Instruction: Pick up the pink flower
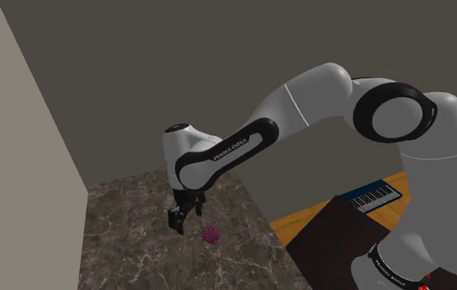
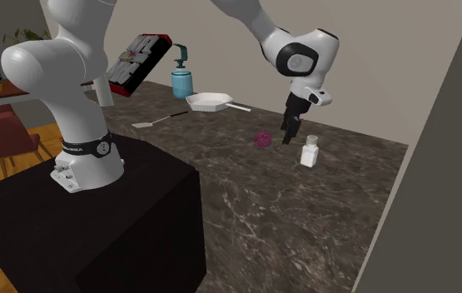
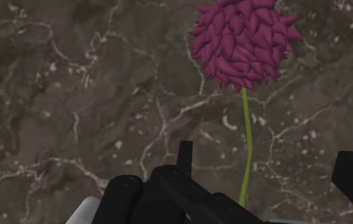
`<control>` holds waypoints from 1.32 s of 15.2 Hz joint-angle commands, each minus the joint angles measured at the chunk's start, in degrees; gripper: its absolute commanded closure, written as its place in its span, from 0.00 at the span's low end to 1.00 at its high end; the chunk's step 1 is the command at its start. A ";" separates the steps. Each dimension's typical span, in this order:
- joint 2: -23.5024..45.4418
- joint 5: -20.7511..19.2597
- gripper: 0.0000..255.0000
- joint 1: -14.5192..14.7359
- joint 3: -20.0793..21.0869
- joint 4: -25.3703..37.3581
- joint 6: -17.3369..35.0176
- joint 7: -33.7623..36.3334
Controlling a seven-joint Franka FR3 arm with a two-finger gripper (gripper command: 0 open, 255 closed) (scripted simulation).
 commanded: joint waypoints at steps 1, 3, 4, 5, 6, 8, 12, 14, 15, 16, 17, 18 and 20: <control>1.09 -0.25 0.00 0.20 -0.21 0.11 0.95 0.00; 2.13 -0.49 0.00 0.38 -0.43 0.13 1.95 -0.03; 3.00 -0.69 0.00 0.52 -0.60 0.21 2.71 -0.04; 2.99 -0.69 0.00 0.52 -0.60 0.21 2.72 -0.05; 3.00 -0.69 0.00 0.52 -0.60 0.21 2.71 -0.05; 2.96 -0.68 1.00 0.50 -0.60 0.17 2.72 -0.07; 2.91 -0.67 1.00 0.50 -0.59 0.07 2.78 -0.06; 2.87 -0.67 1.00 0.49 -0.59 -0.06 2.86 -0.05; 2.84 -0.67 1.00 0.49 -0.58 -0.05 2.84 -0.04; 3.00 -0.69 1.00 0.52 -0.60 0.21 2.71 -0.05; 2.45 -0.57 1.00 0.43 -0.49 0.16 2.23 -0.03; 1.91 -0.44 1.00 0.34 -0.38 0.12 1.74 -0.02; 0.87 -0.20 1.00 0.16 -0.16 0.11 0.73 0.01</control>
